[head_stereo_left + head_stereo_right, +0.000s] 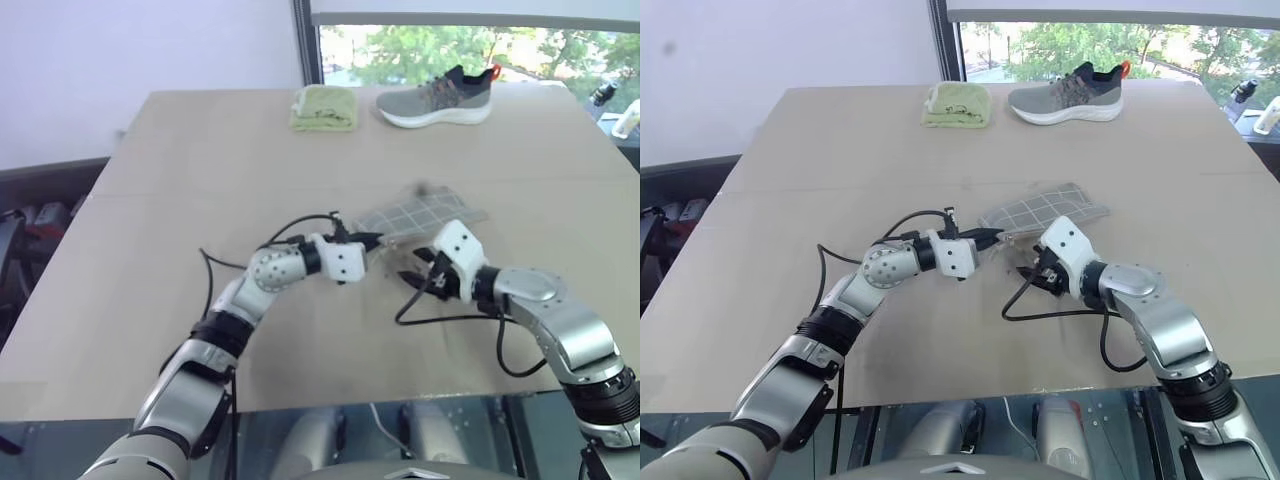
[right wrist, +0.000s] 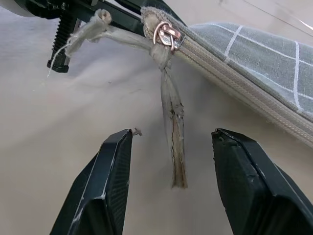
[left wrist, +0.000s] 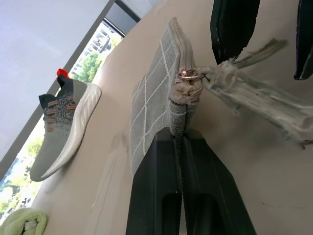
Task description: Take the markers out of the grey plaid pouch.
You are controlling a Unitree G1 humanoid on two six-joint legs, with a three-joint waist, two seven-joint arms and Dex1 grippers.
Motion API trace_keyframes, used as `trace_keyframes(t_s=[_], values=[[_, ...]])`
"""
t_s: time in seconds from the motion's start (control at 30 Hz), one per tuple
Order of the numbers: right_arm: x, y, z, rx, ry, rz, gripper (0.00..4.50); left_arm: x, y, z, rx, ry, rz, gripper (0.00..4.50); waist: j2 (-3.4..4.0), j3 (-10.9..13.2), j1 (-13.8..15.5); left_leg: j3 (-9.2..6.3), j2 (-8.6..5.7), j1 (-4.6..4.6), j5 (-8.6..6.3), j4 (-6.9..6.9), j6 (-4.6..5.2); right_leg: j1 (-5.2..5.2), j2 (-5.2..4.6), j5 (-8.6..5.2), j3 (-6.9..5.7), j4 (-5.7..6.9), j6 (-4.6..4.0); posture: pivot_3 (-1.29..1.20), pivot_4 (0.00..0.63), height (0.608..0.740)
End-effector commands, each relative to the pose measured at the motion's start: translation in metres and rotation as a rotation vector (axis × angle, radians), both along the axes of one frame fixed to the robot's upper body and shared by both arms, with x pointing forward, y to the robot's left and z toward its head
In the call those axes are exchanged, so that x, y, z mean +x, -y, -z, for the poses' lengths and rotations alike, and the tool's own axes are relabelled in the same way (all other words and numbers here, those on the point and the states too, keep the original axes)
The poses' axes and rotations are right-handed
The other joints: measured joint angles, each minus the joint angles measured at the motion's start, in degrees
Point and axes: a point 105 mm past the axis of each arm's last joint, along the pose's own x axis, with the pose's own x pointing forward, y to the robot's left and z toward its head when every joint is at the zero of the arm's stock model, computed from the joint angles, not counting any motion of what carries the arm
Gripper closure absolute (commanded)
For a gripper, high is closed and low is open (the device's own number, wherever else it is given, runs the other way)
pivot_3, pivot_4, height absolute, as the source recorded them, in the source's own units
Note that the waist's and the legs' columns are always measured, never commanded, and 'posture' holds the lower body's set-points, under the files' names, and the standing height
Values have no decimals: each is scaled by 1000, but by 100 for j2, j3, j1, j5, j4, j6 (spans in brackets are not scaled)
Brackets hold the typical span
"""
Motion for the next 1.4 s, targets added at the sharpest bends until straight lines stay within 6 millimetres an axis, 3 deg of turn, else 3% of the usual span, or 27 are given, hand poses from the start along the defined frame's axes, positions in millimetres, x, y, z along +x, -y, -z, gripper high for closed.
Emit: trace_keyframes(t_s=[0.03, 0.1, 0.23, 0.27, 0.4, 0.63, 0.87, 1.17, 1.4], values=[[3, -7, -14, 18, 63, -16, 1902, -1, 2, -15, -33, 39, 15, 4500, 0, 0, 0, 0, 0, 0, 0, 0, 0, 0, 0, 0, 0, 0, 0, 0, 150, 740], [4, -9, -18, 30, 77, -18, 2404, 0, 2, -15, -32, 40, 15, 4500, 0, 0, -1, -1, 0, 0, 0, 0, 0, -1, 0, 0, 0, 1, 0, 0, 150, 740], [6, -6, -23, 34, 92, -15, 4211, 0, 2, -15, -35, 42, 13, 4500, 0, 0, 2, -1, 0, 0, 0, 0, 0, 0, 0, 0, 0, 0, 0, 0, 150, 740], [6, -4, -24, 33, 94, -12, 4429, 0, 2, -16, -37, 42, 13, 4500, 0, 0, 2, -1, 0, 0, 0, 0, 0, 0, 0, 0, -1, 0, 0, 0, 150, 740], [12, 14, -29, 32, 111, 42, 4429, 0, 1, -17, -46, 40, 7, 4500, 0, 0, 1, -1, 0, 0, 0, 0, 0, 0, 0, 0, -1, 0, 0, 0, 150, 740], [37, 103, -54, 25, 196, 335, 4429, 2, -4, -19, -54, 40, -10, 4500, 0, 0, 16, 0, -2, 0, 0, 0, 0, 1, -1, 0, 0, -1, 0, 0, 150, 740], [46, 166, -61, 13, 227, 604, 4429, 2, -4, -20, -60, 37, -15, 4500, 0, 0, -9, 10, 2, 2, 0, -3, 0, -1, -11, 0, 12, 2, 0, 0, 150, 740], [47, 204, -61, -59, 276, 806, 4429, 3, -4, -21, -64, 33, -16, 4500, 0, 0, 0, 12, 0, 1, 0, -3, 0, -1, -24, 0, 12, 2, 0, 0, 150, 740], [46, 207, -59, -50, 263, 827, 4429, 2, -3, -20, -61, 29, -14, 4500, 0, 0, -1, 13, 0, 2, 0, -3, 0, -1, -23, 0, 12, 2, 0, 0, 150, 740]])
